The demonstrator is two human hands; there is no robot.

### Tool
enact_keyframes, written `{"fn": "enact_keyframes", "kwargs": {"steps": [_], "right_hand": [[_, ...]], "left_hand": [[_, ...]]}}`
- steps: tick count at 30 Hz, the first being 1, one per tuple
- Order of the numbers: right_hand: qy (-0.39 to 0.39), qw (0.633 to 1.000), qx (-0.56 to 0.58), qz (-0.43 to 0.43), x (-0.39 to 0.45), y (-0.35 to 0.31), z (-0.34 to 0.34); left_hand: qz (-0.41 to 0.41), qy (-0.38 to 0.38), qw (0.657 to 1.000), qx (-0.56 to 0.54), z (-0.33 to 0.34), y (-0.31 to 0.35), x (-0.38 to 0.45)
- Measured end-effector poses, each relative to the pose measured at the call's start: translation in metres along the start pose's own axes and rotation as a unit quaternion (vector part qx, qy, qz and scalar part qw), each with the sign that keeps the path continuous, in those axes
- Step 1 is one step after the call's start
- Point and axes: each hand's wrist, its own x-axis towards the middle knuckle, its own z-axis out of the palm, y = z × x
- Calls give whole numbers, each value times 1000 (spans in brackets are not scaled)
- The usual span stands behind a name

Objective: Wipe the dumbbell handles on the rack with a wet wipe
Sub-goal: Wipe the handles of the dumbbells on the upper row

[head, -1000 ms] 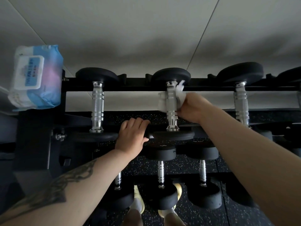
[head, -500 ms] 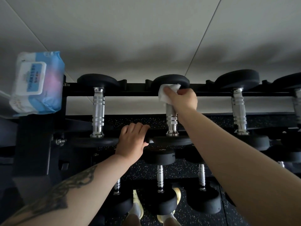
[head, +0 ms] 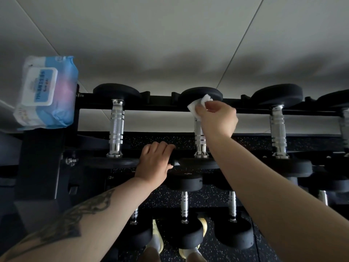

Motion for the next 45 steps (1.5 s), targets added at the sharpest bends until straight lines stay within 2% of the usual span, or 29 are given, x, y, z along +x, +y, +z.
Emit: {"fn": "enact_keyframes", "kwargs": {"steps": [2,4,6,9,11,12,14,17,19,20,21,24,25,27,29,30,35,39,42,45], "right_hand": [[23,999,-28,-32,5,0,-3],[9,997,-50,-60,10,4,-9],[-27,977,-141,-159,7,17,-17],[-96,895,-239,-363,-2,35,-24],[-115,831,-318,-441,5,31,-20],[-96,796,-367,-471,10,24,-16],[-58,723,-466,-506,15,13,-10],[-158,627,-553,-525,2,24,-12],[-206,582,-566,-546,-2,25,-20],[-214,583,-563,-545,4,19,-22],[-203,600,-557,-537,12,10,-22],[-140,675,-539,-484,21,-6,-23],[-158,684,-530,-475,14,-3,-23],[-255,683,-523,-442,-6,8,-27],[-355,685,-521,-366,-19,10,-38],[-379,696,-516,-324,-17,6,-44],[-374,804,-432,-164,11,19,-71],[-368,892,-262,-20,7,41,-65],[-374,912,-136,97,1,47,-48],[-379,909,-94,146,0,48,-45]], "left_hand": [[1,2,1000,-4,0,0,0],[1,3,1000,-6,0,0,0],[2,3,1000,-3,0,0,1],[4,4,1000,5,0,0,0],[5,5,1000,8,0,0,0],[4,4,1000,8,-1,0,1],[-3,-2,1000,4,-2,1,1],[-6,-10,1000,2,-2,1,2],[-5,-5,1000,5,-2,2,2],[-6,-4,1000,6,-2,2,2],[-7,-6,1000,5,-3,2,2],[-8,-5,1000,3,-3,1,2],[-8,-5,1000,2,-3,2,2],[-5,-4,1000,-4,-2,1,2],[-4,-6,1000,-6,-2,1,2],[-6,-6,1000,-7,-2,1,2],[-2,7,1000,-11,-1,0,1],[7,10,1000,-3,1,-1,0],[7,8,1000,3,0,-1,0],[6,7,1000,2,0,-1,1]]}}
